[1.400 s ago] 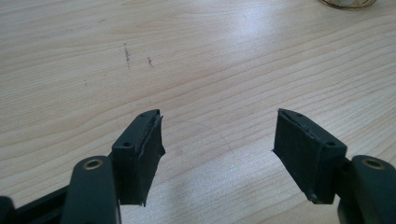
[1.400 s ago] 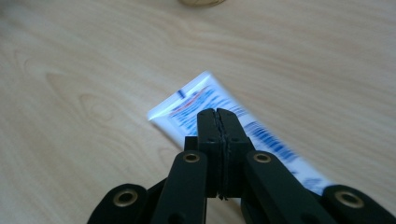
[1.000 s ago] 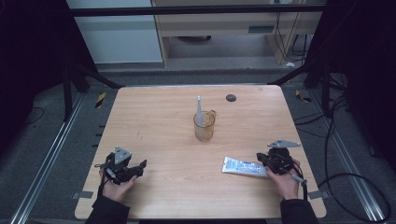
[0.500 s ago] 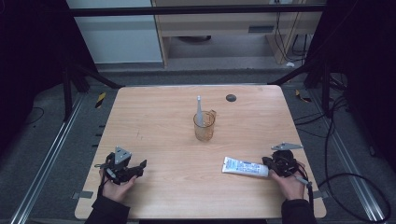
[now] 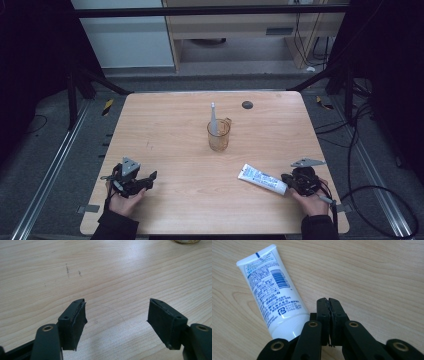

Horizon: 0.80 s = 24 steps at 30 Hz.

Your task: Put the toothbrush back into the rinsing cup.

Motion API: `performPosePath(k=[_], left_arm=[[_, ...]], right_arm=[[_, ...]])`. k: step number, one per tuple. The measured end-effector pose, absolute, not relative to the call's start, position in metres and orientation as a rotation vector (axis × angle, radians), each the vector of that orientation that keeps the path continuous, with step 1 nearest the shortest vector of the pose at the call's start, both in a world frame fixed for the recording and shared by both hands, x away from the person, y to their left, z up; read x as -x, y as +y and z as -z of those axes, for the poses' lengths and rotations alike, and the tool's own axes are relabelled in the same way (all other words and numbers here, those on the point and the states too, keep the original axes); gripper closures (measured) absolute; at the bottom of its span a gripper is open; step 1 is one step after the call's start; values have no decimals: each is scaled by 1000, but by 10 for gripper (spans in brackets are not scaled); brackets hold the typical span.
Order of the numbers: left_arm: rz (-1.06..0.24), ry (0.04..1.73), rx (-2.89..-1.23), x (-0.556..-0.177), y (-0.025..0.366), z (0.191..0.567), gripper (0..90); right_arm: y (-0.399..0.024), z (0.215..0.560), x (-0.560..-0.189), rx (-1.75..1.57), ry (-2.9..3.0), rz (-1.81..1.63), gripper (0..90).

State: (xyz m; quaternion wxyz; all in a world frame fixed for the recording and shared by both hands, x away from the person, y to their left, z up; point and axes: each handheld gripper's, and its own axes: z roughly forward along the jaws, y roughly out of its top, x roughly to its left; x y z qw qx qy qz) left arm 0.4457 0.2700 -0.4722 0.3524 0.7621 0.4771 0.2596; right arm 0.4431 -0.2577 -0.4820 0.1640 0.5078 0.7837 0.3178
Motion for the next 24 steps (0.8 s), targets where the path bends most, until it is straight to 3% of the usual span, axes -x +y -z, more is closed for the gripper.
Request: performPosePath(k=[24], left_arm=[[-662, 1247, -1966, -445, 271, 472, 283]], right_arm=[[-244, 480, -425, -1395, 2277, -885, 836]])
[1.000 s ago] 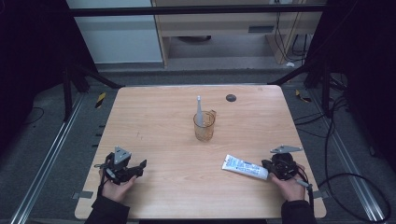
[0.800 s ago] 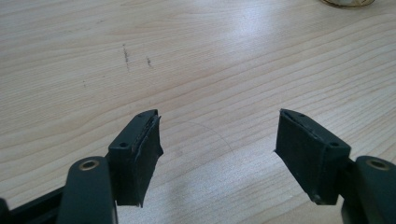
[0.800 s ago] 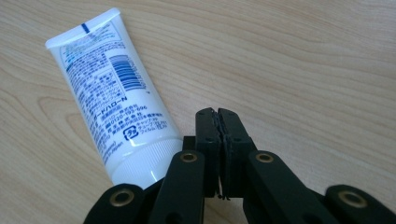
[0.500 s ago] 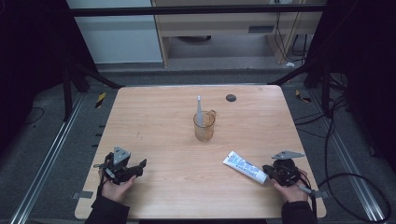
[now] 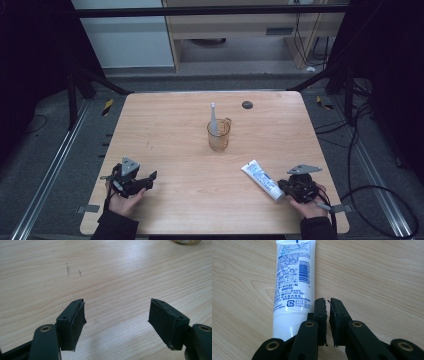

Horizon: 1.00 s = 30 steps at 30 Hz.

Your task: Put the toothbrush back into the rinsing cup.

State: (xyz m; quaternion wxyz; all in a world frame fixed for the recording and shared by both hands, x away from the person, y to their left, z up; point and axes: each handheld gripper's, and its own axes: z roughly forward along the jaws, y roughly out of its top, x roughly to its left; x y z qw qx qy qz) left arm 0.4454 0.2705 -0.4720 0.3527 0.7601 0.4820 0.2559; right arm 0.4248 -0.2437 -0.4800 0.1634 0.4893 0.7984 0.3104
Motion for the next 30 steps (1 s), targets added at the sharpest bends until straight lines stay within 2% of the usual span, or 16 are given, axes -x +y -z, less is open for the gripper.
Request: performPosePath(k=[8, 23, 30], left_arm=[[-663, 1251, -1967, -446, 271, 472, 282], [-654, 1252, -1981, -448, 270, 474, 283], [-651, 1249, -1984, -448, 270, 474, 284]], right_arm=[[-245, 479, -425, -1411, 2263, -893, 788], [-251, 456, -429, -1392, 2133, -887, 509], [-244, 453, -434, -1372, 2174, -875, 463]])
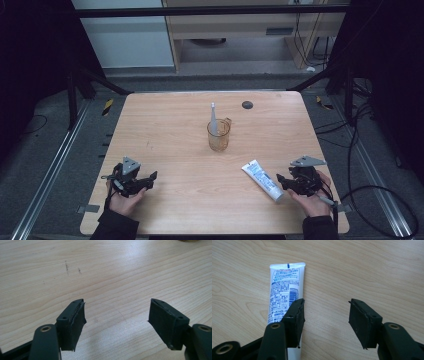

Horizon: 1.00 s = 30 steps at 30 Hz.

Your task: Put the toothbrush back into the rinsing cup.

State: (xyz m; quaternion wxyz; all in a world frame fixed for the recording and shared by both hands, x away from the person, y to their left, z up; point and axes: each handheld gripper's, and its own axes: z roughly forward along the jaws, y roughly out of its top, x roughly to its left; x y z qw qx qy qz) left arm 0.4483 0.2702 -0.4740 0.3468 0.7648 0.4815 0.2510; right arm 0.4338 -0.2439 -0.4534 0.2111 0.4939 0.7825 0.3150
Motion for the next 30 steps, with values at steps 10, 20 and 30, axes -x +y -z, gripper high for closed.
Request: performPosePath(k=[10, 20, 30], left_arm=[[-650, 1246, -1994, -450, 269, 475, 284], [-650, 1242, -2000, -450, 269, 475, 283], [-643, 1239, -2006, -451, 269, 476, 283]], right_arm=[[-232, 448, -438, -1364, 2219, -896, 431], [-224, 446, -440, -1367, 2255, -894, 411], [-209, 448, -447, -1342, 2322, -864, 424]])
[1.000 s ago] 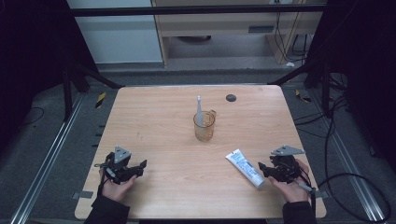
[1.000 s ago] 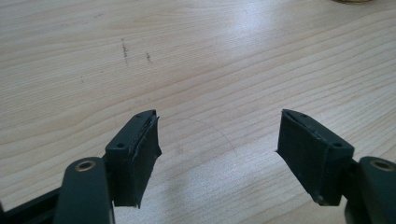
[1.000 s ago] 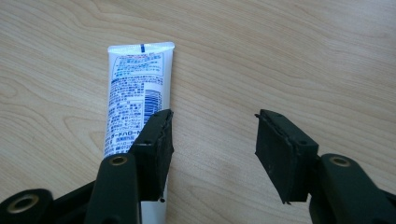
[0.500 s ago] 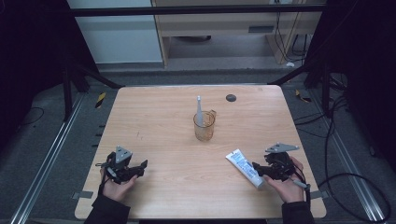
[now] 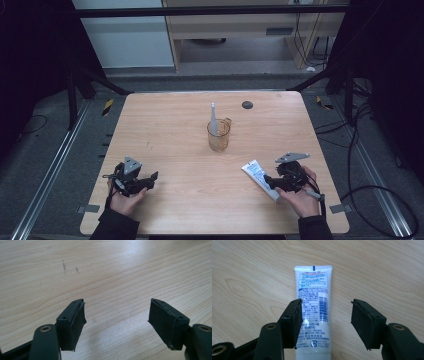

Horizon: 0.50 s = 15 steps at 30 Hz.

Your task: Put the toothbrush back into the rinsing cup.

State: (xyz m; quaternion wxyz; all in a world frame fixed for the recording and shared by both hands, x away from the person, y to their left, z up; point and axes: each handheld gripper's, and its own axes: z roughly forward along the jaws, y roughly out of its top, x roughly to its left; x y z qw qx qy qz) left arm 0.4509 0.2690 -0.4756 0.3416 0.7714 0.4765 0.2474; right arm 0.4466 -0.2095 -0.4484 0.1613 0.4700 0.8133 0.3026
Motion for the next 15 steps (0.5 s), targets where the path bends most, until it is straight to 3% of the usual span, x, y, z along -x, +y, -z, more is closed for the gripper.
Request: performPosePath(k=[15], left_arm=[[-642, 1236, -2015, -451, 268, 476, 283]], right_arm=[[-197, 460, -452, -1336, 2411, -777, 389]])
